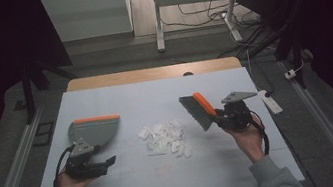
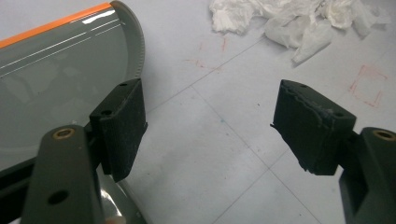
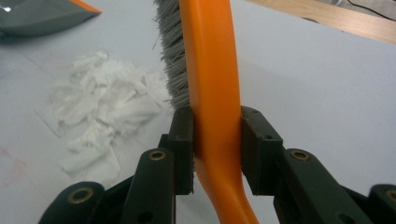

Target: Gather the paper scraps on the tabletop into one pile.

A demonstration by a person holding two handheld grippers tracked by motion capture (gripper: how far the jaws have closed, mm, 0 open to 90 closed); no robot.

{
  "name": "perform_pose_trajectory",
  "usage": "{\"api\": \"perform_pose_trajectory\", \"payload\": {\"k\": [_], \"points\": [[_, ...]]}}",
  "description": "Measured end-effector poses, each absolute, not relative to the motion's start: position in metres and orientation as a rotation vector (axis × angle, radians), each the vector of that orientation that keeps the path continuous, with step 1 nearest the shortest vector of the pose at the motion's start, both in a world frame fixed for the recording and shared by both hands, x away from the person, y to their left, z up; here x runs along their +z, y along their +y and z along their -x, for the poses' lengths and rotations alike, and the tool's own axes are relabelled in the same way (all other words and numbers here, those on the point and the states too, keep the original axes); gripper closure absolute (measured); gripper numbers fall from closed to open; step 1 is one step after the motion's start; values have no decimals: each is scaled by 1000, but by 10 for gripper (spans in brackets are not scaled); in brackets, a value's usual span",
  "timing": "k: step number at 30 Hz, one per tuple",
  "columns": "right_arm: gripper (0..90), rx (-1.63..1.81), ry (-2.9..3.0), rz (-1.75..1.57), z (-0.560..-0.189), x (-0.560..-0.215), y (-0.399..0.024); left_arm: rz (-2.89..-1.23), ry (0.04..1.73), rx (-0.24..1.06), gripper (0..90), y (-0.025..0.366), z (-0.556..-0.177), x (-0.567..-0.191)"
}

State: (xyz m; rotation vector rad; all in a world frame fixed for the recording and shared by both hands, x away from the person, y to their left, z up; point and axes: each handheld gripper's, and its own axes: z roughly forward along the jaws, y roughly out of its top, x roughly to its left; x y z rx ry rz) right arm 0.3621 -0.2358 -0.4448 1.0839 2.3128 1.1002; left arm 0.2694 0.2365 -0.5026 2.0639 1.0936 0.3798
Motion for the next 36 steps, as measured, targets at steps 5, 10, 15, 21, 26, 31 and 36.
{"api": "perform_pose_trajectory", "payload": {"k": [5,10,15,21,26,31,36], "points": [[677,1102,2310,-1080,-347,-450,-252,-2064,1093,381,264,236,-269,-502],[677,1096,2309,-1066,-336,-454,-266,-2070,1089,388,264,234,-268,-502],[677,1083,2307,-1055,-327,-458,-276,-2074,1085,389,264,232,-268,-502],[677,1064,2309,-1032,-322,-461,-283,-2073,1085,394,264,232,-268,-502],[676,1070,2315,-1019,-323,-462,-284,-2076,1083,395,264,232,-268,-502],[677,1079,2318,-1008,-322,-461,-283,-2076,1083,395,264,232,-268,-502],[677,1081,2318,-1009,-322,-461,-283,-2075,1082,397,264,232,-268,-502]]}}
